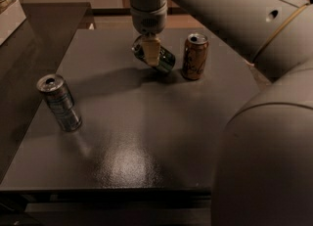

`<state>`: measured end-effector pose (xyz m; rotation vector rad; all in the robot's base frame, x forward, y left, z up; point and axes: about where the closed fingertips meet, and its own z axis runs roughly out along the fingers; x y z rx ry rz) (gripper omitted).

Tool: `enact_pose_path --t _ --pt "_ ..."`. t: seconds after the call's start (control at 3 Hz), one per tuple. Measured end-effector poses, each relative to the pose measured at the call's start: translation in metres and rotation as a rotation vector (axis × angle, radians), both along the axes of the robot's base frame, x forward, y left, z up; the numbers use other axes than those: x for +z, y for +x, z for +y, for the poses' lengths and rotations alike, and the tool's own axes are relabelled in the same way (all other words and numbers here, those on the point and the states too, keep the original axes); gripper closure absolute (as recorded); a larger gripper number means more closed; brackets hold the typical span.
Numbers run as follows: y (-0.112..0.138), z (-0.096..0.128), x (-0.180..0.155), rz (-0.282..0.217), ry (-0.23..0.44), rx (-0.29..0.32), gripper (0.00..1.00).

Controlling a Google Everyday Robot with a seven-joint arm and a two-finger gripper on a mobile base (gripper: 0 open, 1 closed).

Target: Knock green can over

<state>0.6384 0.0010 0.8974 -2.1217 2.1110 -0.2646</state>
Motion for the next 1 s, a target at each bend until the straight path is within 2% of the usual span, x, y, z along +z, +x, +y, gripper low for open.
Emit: enact_pose_path --t 0.33,0.67,1.0 --pt "-0.0130 0.0022 -0.0078 0.039 -0.011 0.048 0.13" --pt "-0.0090 0.0052 -0.0091 0.026 -0.001 0.051 0.00" --pt "-0.0090 0.0052 -0.0091 0.026 -0.001 0.051 0.00"
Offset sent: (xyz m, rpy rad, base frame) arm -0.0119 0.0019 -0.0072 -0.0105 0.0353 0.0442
